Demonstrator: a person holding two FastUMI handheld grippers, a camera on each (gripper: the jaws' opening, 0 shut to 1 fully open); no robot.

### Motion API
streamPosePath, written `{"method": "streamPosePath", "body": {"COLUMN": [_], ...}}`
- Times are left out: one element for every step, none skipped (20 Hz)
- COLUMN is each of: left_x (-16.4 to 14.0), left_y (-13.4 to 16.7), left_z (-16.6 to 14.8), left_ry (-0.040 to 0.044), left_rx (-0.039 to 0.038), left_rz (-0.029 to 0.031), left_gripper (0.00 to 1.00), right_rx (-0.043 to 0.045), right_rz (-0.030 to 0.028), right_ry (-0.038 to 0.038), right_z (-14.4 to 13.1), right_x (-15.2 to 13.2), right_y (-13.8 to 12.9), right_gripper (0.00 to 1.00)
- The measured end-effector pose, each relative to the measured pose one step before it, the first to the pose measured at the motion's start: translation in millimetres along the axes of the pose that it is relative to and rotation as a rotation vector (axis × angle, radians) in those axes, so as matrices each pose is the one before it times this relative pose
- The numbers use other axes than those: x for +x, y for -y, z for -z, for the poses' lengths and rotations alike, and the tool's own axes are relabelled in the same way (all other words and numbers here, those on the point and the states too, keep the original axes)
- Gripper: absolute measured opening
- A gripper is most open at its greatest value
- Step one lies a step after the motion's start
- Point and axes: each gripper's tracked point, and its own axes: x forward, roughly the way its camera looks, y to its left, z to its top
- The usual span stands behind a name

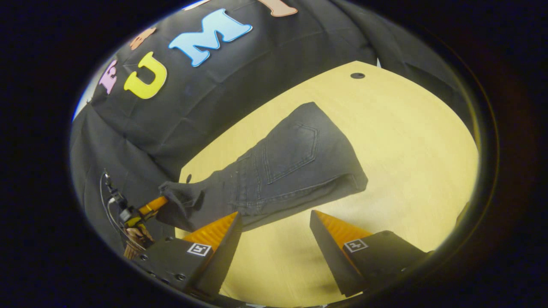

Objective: Grasp the waist and the cuffs of the jeans and fold them to make the two legs overlap; first hold the waist and fold one-third of the jeans toward the cuffs, then hold the cuffs and fold the remaining one-third in the same direction to finish folding.

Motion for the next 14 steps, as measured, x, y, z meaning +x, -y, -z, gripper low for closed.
{"method": "streamPosePath", "body": {"left_x": [0.9,4.64,4.91,3.73,6.1,10.06,10.4,16.19,15.1,16.18,18.19,19.42,18.88,21.69], "left_y": [28.04,30.49,30.56,33.43,33.23,35.96,33.49,32.11,29.42,28.58,23.59,20.58,14.46,9.43], "left_z": [-1.11,-1.9,-1.35,-0.74,3.05,5.64,6.12,9.28,10.24,13.41,13.77,15.1,15.69,16.91], "left_ry": [-0.0023,-0.00325,-0.00271,-0.00516,-0.00478,-0.00511,-0.00739,-0.01447,-0.01961,-0.0221,-0.01555,-0.01404,-0.02006,-0.02355], "left_rx": [0.01522,-0.00181,-0.01963,-0.01989,-0.01133,0.00289,0.01168,0.00134,-0.01103,-0.01338,-0.01082,-0.00611,-0.00038,0.00338], "left_rz": [0.03275,0.03782,0.03945,0.04004,0.03567,0.03803,0.03525,0.02579,0.02123,0.02253,0.0197,0.01131,-0.00594,-0.0201], "left_gripper": [0.07,0.07,0.07,0.05,0.05,0.07,0.07,0.07,0.07,0.07,0.07,0.07,0.07,0.07], "right_rx": [0.00267,0.00054,0.00013,0.00143,0.00387,0.00721,0.01033,0.01232,0.01509,0.01739,0.01895,0.01737,0.01413,0.00899], "right_rz": [-0.0088,-0.00791,-0.00507,-0.00227,-0.0023,-0.00089,0.00027,0.00164,0.00124,-0.00001,0.00334,0.00274,0.00112,0.00286], "right_ry": [0.0029,0.00319,0.00396,0.00606,0.00664,0.00489,0.00208,0.00347,0.00372,0.00364,0.00133,-0.00035,0.00068,0.00078], "right_z": [-1.91,-0.99,-1.33,-1.85,-3.24,-2.48,-1.61,-2.19,-3.62,-3.02,-2.96,-3.82,-3.62,-3.81], "right_x": [-2.4,-3.79,-3.78,-5.11,-6.21,-6.97,-5.97,-6.25,-6.42,-6.9,-6.15,-6.66,-6.87,-6.32], "right_y": [1.59,2.87,5.37,6.1,7.08,8.46,9.96,11.31,12.57,12.97,14.16,13.89,13.52,13.73], "right_gripper": [0.96,0.96,0.96,0.96,0.96,0.96,0.96,0.96,0.96,0.96,0.96,0.96,0.96,0.96]}}
